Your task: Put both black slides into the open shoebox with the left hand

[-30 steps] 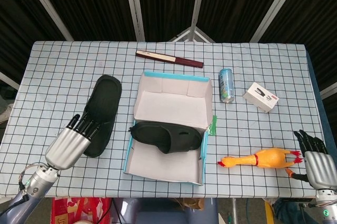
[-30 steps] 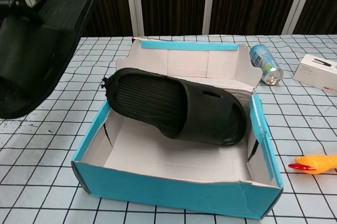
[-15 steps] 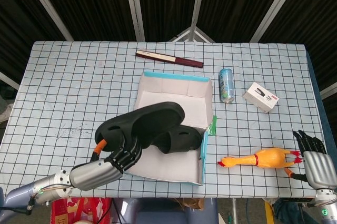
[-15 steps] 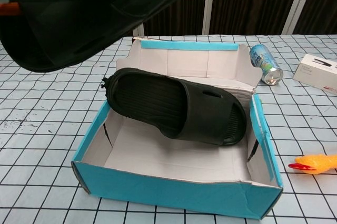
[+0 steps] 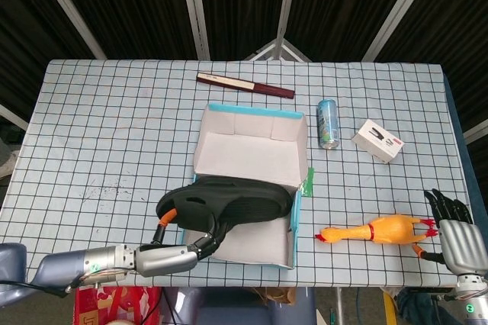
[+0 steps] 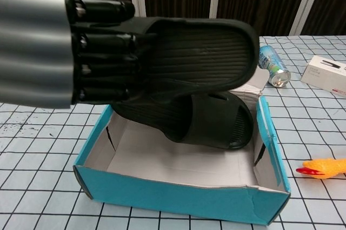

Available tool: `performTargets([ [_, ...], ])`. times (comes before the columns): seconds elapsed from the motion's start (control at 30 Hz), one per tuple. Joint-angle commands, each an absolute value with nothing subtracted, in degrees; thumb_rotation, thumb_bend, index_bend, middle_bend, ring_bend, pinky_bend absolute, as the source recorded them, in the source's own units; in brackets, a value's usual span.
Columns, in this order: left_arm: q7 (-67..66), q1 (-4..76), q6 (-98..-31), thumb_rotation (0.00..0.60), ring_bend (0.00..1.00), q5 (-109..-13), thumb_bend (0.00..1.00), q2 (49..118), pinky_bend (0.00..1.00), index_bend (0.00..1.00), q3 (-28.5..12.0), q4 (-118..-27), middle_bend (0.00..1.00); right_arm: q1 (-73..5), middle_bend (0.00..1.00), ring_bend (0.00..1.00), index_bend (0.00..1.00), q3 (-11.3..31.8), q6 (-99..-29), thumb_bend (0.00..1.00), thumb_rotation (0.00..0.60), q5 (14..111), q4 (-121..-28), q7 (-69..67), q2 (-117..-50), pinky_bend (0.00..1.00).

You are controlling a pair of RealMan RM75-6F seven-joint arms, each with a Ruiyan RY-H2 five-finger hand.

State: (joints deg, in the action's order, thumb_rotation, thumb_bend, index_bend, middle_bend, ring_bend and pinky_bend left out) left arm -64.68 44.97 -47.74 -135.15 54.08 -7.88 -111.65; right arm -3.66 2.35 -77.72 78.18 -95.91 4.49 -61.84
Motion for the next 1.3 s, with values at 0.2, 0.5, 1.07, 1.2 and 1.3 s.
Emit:
performTargets([
  [0.2,-59.6,50.8,-47.5,0.600,0.19,-139.7,0.50,60.3,0.33,0.32,-7.1,-106.7,0.47,-3.8,0.05,0.09,0.00,2.3,-77.4,0.16,0.600,78.1,-96.0,4.8,-61.9,0.07],
  [0.5,-58.2,52.5,-46.4,0.600,0.19,-140.7,0.50,63.9,0.33,0.32,-5.4,-104.0,0.47,-3.8,0.05,0.09,0.00,2.5,-77.6,0.16,0.600,78.1,-95.8,4.1,-61.7,0.07],
  [1.07,-57.2,54.5,-44.8,0.600,0.19,-140.4,0.50,70.5,0.33,0.32,-3.5,-98.9,0.47,-3.5,0.05,0.09,0.00,2.4,-77.9,0.16,0.600,78.3,-95.8,3.6,-61.6,0.07],
  [1.2,-56.6,54.9,-45.4,0.600,0.19,-140.2,0.50,72.2,0.33,0.32,-3.1,-97.0,0.47,-3.5,0.05,0.09,0.00,2.3,-77.8,0.16,0.600,78.3,-95.8,3.7,-61.5,0.07],
  [1.3,-55.9,55.4,-45.4,0.600,0.19,-139.6,0.50,74.2,0.33,0.32,-2.8,-95.1,0.47,-3.5,0.05,0.09,0.00,2.4,-77.8,0.16,0.600,78.1,-95.8,3.6,-61.5,0.07],
])
